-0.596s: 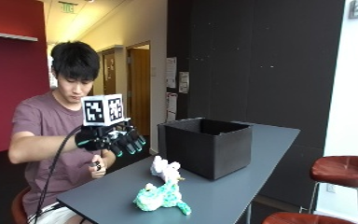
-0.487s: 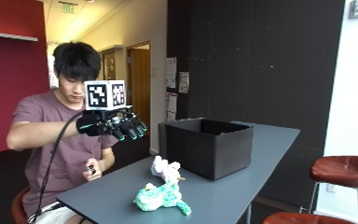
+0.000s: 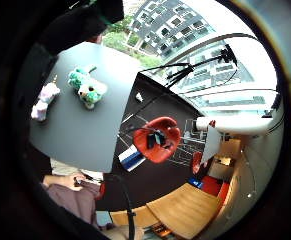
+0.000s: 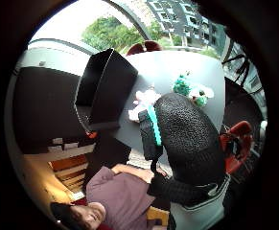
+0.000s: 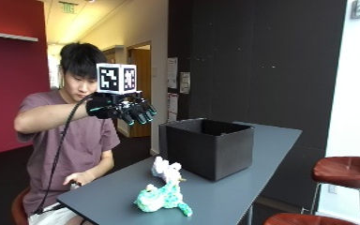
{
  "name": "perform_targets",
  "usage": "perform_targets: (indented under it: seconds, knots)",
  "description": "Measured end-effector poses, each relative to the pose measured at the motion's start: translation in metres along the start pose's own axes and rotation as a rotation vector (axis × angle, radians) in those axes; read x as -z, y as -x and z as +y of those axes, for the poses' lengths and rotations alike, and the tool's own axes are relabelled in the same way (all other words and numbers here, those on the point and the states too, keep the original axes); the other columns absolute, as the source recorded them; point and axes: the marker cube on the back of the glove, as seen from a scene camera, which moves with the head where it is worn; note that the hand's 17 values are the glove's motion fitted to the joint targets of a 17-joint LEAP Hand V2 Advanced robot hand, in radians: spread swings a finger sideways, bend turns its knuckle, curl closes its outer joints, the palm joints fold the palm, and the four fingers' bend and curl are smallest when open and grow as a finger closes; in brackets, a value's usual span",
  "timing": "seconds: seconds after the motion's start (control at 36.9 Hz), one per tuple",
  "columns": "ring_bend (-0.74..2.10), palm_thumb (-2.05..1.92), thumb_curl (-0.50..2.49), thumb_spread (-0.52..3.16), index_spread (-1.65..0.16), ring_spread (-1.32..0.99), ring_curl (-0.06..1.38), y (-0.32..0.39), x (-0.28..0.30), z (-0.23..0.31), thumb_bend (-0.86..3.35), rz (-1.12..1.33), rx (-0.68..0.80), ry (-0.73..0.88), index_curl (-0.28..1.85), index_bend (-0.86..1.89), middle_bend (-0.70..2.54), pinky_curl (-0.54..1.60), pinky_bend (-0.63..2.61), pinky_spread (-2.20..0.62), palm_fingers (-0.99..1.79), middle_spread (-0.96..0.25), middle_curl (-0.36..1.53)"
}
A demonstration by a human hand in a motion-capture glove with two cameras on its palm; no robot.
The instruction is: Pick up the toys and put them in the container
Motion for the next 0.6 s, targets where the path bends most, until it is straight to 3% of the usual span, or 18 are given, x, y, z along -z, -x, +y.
perform_targets:
  seconds: [0.35, 0.6]
  knots:
    - [0.59, -0.06, 0.12, 1.44, -0.18, -0.13, 0.22, 0.001, 0.003, -0.029, -0.04, -0.002, -0.043, 0.078, 0.15, 0.11, 0.27, 0.30, 0.73, 0.00, -0.05, -0.09, 0.28]
    - [0.56, -0.06, 0.14, 1.39, -0.16, -0.09, 0.23, -0.001, -0.035, -0.062, -0.04, 0.004, -0.090, 0.161, 0.16, 0.08, 0.24, 0.32, 0.78, 0.00, -0.16, -0.06, 0.30]
